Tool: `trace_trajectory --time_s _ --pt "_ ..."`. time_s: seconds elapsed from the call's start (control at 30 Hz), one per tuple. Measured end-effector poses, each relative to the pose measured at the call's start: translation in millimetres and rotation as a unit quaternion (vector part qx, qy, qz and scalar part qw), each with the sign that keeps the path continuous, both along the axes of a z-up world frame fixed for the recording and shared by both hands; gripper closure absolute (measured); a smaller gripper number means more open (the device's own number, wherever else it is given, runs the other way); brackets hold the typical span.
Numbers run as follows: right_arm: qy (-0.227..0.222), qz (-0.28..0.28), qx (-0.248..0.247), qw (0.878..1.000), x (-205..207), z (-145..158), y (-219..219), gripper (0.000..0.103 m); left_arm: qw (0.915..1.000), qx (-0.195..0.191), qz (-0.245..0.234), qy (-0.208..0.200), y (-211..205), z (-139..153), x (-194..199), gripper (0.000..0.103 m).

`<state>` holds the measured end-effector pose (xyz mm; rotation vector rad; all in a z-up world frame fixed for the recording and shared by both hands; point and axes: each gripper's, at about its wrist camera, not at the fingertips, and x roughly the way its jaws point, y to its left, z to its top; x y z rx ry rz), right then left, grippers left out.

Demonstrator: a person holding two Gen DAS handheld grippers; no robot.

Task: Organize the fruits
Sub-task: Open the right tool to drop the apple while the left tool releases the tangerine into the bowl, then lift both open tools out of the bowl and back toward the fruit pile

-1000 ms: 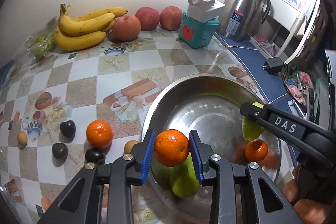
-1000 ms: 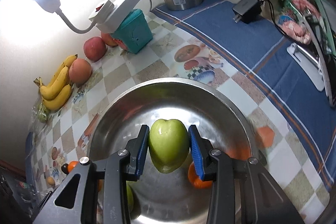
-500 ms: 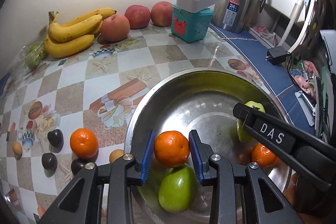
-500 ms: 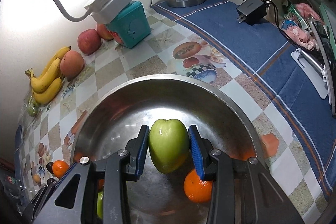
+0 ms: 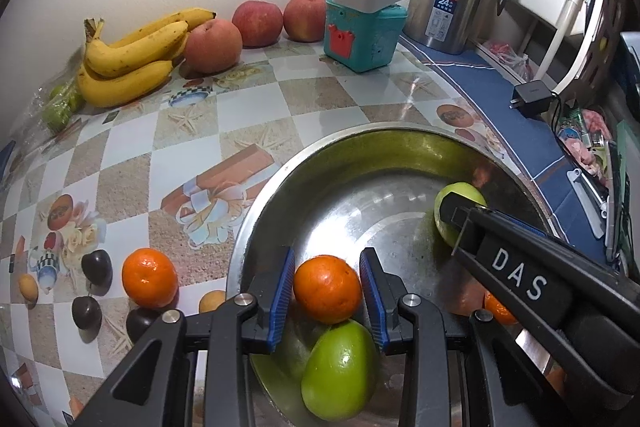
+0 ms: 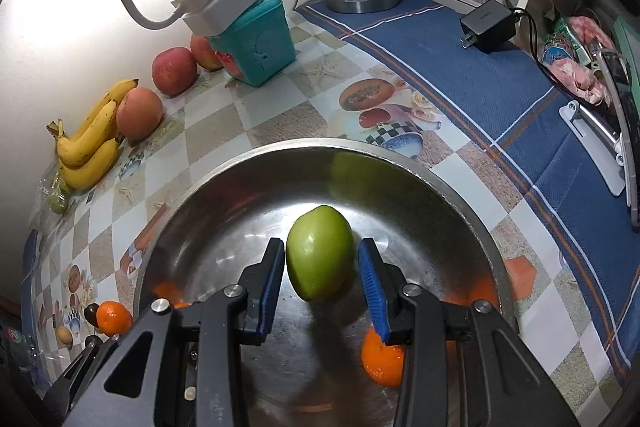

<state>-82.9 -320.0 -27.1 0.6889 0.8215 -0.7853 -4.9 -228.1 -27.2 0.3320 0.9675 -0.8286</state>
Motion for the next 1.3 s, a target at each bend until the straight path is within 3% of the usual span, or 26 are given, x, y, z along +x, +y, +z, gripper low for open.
trace_trajectory --time_s 0.17,0.33,0.4,0.73,0.93,1.13,1.3 --pt "-0.006 -0.002 -0.006 1.0 -1 10 2 0.058 0.9999 -0.01 -0.002 0.0 1 10 0 0.056" --pt "-0.018 -0.004 -0.019 1.0 -4 28 5 0.058 0.9999 -0.014 -0.004 -0.003 4 20 1 0.055" --pt "-0.022 -0.005 -0.024 0.999 -5 33 7 0.058 0.9998 -0.017 0.0 -0.003 7 27 3 0.047" --pt "-0.031 -0.003 -0.026 0.999 -13 53 13 0.058 0.998 -0.005 0.062 0.0 39 49 26 0.034" --pt "-0.014 0.011 -0.011 1.0 -9 49 22 0.058 0.9924 0.014 0.121 0.017 66 53 42 0.028" --pt "0.0 0.027 0.006 1.0 -4 45 32 0.058 0.9817 0.045 0.174 0.064 94 44 56 0.028" --pt "0.014 0.04 0.009 0.999 0 44 43 0.058 0.9755 0.039 0.196 0.092 112 45 61 0.028"
